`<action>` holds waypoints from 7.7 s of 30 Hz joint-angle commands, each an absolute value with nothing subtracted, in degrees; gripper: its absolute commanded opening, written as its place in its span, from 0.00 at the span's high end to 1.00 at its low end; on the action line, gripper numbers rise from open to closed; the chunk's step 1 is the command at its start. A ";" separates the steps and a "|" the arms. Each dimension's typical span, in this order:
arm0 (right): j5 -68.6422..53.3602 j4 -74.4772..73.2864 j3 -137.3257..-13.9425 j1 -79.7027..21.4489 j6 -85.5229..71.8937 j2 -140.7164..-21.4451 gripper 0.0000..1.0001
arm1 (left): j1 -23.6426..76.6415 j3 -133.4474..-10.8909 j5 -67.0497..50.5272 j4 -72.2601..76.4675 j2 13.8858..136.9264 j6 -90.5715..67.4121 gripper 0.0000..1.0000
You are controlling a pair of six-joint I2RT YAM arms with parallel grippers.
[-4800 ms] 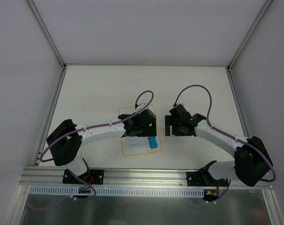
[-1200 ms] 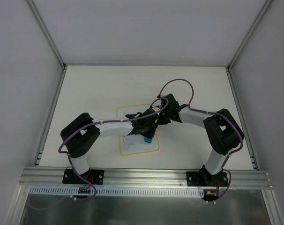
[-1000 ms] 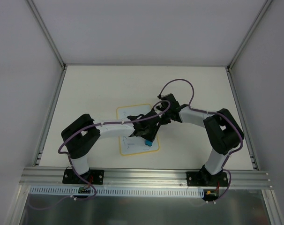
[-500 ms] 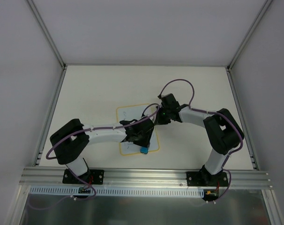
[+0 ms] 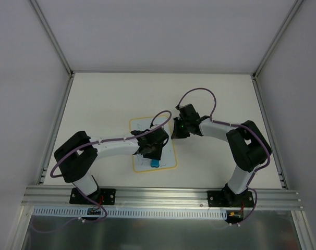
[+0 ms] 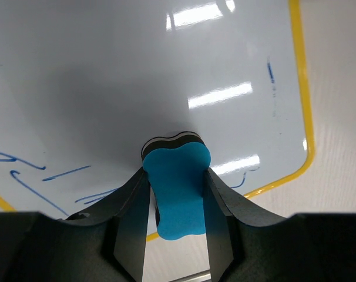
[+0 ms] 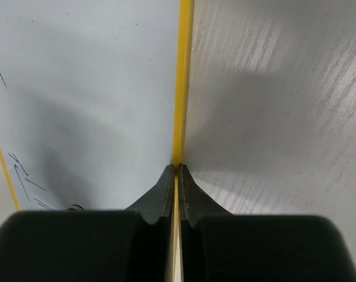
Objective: Erase the whiteboard
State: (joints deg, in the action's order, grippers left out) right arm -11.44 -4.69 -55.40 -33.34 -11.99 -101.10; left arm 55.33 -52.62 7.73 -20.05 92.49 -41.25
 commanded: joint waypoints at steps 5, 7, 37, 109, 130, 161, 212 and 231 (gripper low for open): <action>-8.70 -7.82 -54.05 -32.87 -11.08 -103.89 1.00 | 56.51 -57.65 12.39 -22.76 95.89 -37.00 0.90; -9.05 -7.73 -54.14 -32.87 -10.90 -104.06 1.00 | 56.51 -57.66 13.53 -22.76 94.49 -37.18 0.71; -10.19 -7.03 -53.88 -32.87 -11.16 -104.50 1.00 | 63.02 -53.87 27.69 -22.67 92.98 -53.35 0.48; -10.72 -7.12 -54.40 -31.90 -12.74 -106.52 1.00 | 61.43 -59.42 3.17 -25.92 101.87 -34.45 1.00; -11.34 -6.94 -54.49 -31.55 -12.74 -107.23 1.00 | 56.78 -44.91 6.16 -32.52 90.53 -42.28 1.00; -12.39 -6.33 -54.14 -31.46 -13.01 -107.84 1.00 | 54.59 -63.72 10.72 -32.69 103.01 -29.62 1.00; -12.39 -6.24 -53.97 -30.23 -14.41 -108.81 1.00 | 61.60 -64.51 4.40 -28.74 105.47 -37.17 1.00; -12.92 -6.24 -54.05 -30.15 -14.33 -108.90 1.00 | 52.74 -66.09 15.02 -34.19 105.99 -34.81 1.00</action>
State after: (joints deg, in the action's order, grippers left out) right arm -19.57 -0.49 -56.03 -30.46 -16.49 -104.64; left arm 55.59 -66.04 9.34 -27.33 103.20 -36.67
